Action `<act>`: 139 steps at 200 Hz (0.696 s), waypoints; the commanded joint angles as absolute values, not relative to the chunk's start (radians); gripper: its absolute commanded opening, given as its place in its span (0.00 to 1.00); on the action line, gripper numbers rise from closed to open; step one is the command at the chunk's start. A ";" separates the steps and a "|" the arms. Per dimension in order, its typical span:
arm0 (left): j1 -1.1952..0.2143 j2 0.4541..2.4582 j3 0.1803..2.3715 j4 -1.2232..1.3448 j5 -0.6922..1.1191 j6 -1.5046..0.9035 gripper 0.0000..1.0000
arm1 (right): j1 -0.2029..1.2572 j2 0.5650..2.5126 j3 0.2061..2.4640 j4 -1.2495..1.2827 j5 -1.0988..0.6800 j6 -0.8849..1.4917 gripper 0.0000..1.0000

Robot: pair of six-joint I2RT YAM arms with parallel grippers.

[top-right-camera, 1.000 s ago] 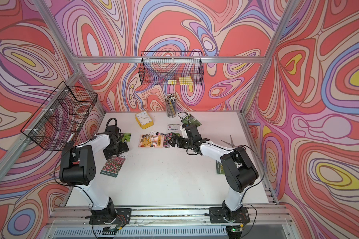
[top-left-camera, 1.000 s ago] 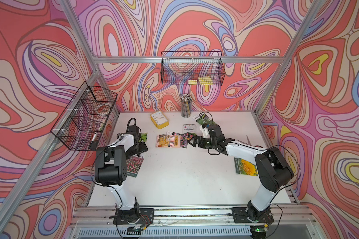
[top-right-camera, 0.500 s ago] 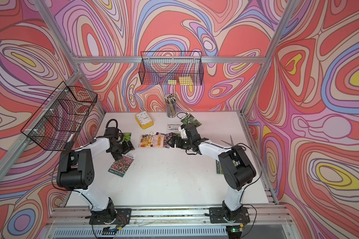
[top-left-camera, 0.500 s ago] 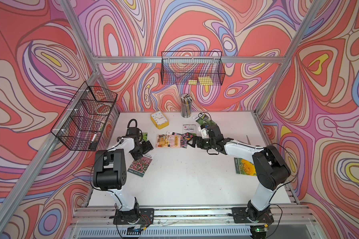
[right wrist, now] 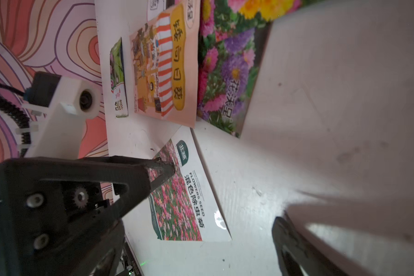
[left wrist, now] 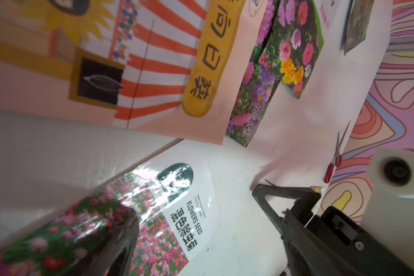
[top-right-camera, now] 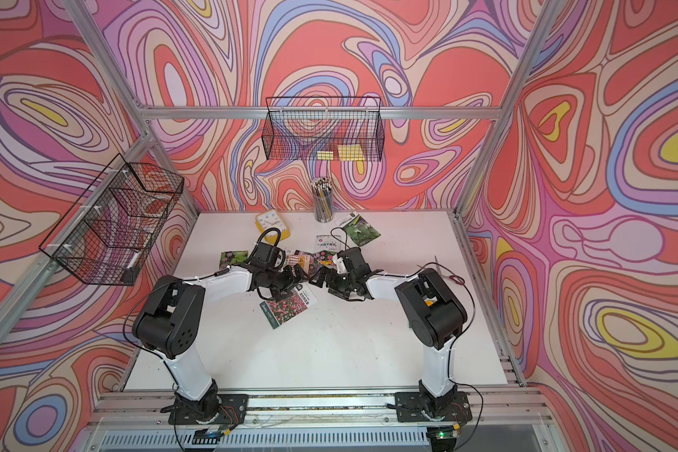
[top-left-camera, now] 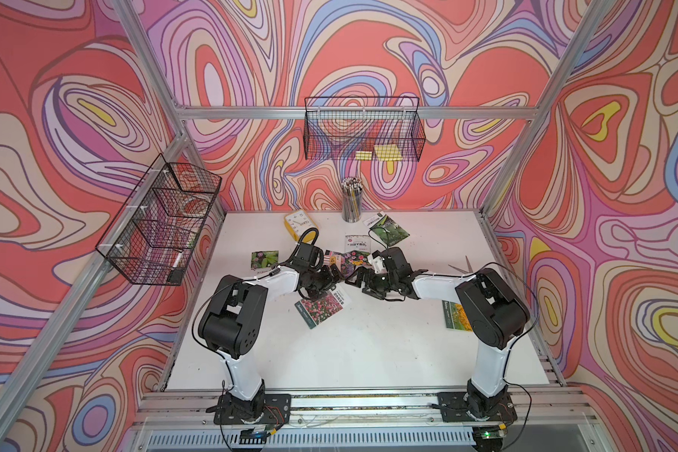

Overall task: Arrange the seed packets in a row
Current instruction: Move the seed packet to the center of the board, then pick up the seed packet from the center of the board.

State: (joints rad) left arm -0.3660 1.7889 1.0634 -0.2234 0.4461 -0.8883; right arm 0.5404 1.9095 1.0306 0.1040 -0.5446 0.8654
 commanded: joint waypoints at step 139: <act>-0.267 1.774 0.979 -0.384 0.330 -0.660 0.97 | 0.692 1.988 1.093 -0.103 -0.466 1.109 0.96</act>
State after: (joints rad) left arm -0.2733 1.7393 1.0378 -0.4511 0.2028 -0.6048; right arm 0.6827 1.9125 1.0733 -0.0120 -0.5144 1.0943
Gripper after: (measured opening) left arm 0.975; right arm 0.956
